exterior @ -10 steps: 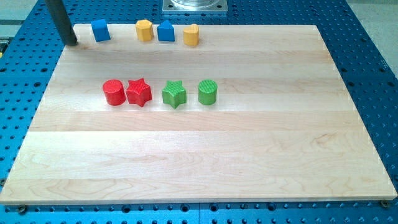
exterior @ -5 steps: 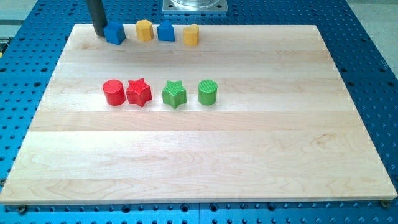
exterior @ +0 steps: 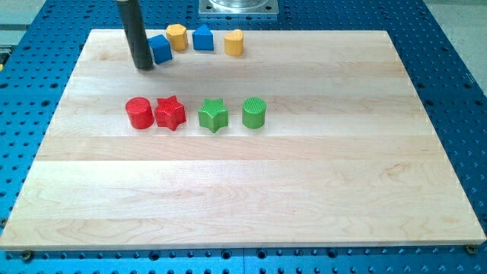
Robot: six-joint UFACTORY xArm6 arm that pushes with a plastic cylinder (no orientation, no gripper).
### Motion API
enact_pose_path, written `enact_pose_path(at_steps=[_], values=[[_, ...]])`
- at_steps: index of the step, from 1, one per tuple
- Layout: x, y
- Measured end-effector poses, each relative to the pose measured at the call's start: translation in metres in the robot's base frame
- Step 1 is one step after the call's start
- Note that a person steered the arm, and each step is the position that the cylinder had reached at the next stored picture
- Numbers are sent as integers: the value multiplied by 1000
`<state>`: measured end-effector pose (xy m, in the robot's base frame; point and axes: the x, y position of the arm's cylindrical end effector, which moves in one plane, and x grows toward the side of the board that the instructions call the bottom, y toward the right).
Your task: Place the cube below the heart
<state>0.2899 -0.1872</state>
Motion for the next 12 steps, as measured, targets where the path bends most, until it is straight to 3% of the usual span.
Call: enact_pose_path(at_steps=[3,6,8,12], values=[[-42,-5],[14,116],[-8,83],[-17,132]])
